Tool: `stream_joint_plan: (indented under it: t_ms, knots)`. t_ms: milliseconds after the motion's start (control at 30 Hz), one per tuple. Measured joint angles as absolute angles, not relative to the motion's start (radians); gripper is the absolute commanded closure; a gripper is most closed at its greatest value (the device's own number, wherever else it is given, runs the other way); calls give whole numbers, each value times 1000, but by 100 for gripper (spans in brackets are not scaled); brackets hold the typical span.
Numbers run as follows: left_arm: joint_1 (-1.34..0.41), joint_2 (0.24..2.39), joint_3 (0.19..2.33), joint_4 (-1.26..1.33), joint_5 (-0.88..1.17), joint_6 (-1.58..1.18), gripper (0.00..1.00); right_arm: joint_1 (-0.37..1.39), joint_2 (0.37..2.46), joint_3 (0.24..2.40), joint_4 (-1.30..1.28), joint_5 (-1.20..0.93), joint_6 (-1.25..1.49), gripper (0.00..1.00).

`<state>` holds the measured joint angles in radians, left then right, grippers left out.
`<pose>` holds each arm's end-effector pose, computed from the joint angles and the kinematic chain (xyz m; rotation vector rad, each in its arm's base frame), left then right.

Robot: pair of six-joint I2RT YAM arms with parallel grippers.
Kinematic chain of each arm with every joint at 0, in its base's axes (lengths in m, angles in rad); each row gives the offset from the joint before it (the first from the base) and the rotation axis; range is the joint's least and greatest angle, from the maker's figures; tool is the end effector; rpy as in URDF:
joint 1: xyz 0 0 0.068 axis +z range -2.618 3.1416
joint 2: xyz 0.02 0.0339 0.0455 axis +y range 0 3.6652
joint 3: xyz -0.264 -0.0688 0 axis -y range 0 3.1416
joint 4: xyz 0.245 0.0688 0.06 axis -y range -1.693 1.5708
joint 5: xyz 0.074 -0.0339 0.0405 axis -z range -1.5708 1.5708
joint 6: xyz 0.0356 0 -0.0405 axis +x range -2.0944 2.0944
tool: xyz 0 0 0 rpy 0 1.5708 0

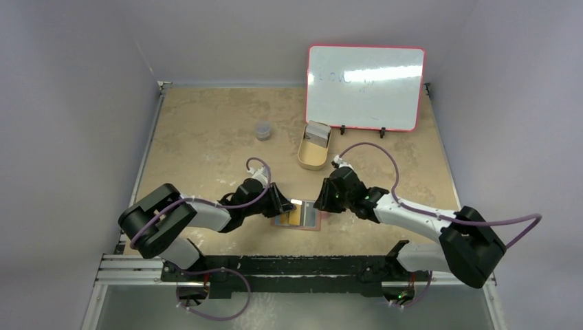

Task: Put the credit cards into the card holder
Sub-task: Insert the credit card into the card holder.

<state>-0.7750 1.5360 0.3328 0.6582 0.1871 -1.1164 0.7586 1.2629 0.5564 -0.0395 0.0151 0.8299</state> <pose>0.1726 -0.1783 0.1138 -0.2827 2.3861 -1.2275 0.1788 0.1687 0.1773 0.0954 2.4474 0.7514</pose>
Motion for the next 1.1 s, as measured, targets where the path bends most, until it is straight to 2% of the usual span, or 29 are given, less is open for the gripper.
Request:
stream_joint_plan:
  t_ms: [367,1100]
  knots:
    - [-780,1447,442,348,107,-1036,69,759,1255,535,-38,8,838,65]
    - [-801,1513,442,454,125,-1081,69,759,1278,475,42,4,873,67]
